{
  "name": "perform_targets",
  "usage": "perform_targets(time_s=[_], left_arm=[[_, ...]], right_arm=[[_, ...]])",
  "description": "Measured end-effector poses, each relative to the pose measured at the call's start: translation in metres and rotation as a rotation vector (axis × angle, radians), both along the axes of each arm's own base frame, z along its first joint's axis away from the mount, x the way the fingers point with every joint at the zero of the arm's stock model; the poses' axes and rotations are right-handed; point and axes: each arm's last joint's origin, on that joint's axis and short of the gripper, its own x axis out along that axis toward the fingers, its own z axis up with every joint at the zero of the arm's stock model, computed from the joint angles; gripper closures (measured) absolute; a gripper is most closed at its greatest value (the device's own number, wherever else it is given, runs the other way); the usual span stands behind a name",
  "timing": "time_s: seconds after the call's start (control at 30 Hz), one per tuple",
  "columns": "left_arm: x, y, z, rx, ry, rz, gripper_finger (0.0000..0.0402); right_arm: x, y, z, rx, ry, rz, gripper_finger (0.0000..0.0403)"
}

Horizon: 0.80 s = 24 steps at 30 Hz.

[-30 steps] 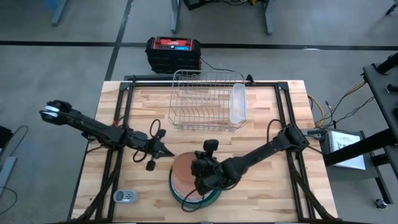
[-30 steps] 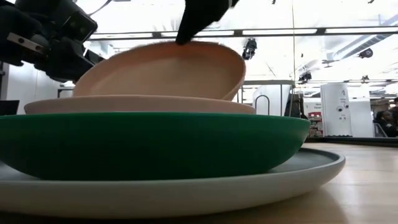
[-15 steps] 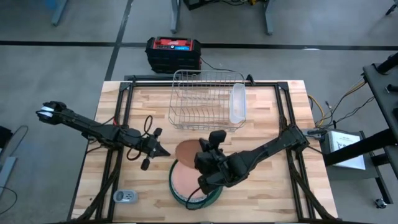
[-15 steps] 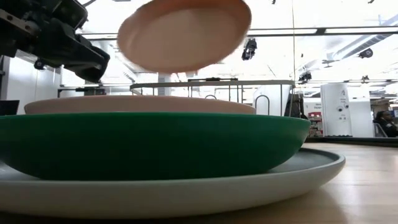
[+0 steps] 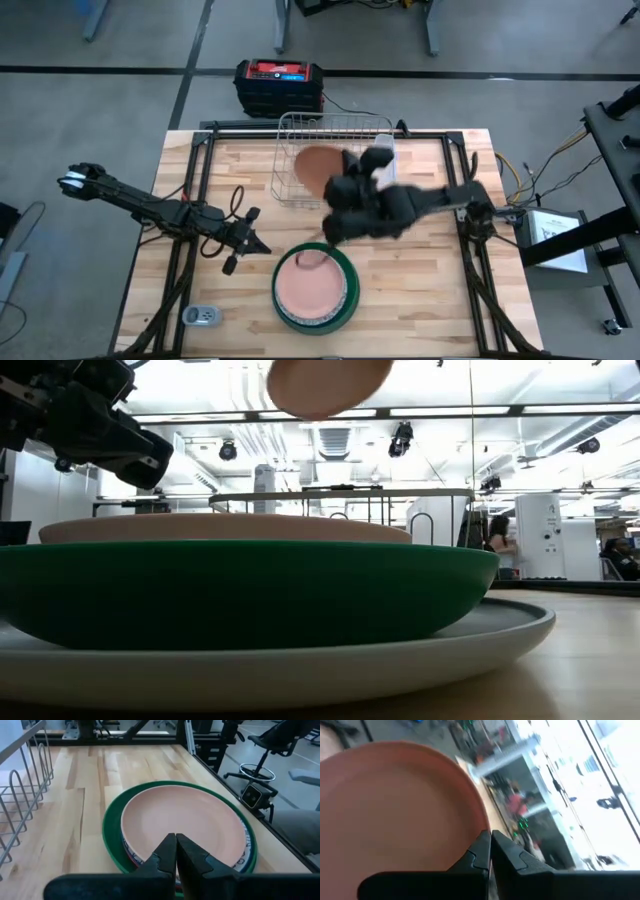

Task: Sort dishes
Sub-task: Put the light orange plate in the dish rack

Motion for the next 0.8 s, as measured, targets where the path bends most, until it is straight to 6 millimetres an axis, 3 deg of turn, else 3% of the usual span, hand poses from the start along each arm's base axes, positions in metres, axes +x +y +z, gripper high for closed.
perform_targets(time_s=[0.27, 0.53, 0.63, 0.8], left_arm=[[-0.001, 0.001, 0.001, 0.068, -0.023, -0.009, 0.0401], [0.001, 0.008, 0.019, 0.401, -0.114, 0.166, 0.0402], [0.002, 0.012, 0.028, 0.540, -0.098, 0.241, 0.0401], [0.002, 0.016, 0.040, 0.693, -0.055, 0.347, 0.0401]], right_arm=[[-0.018, -0.080, 0.014, -0.008, 0.070, -0.207, 0.0403], [-0.016, -0.156, 0.012, 0.121, 0.167, -0.296, 0.0403], [-0.007, -0.181, 0.015, 0.193, 0.147, -0.210, 0.0403], [0.012, -0.213, 0.038, 0.235, -0.033, 0.157, 0.0403]])
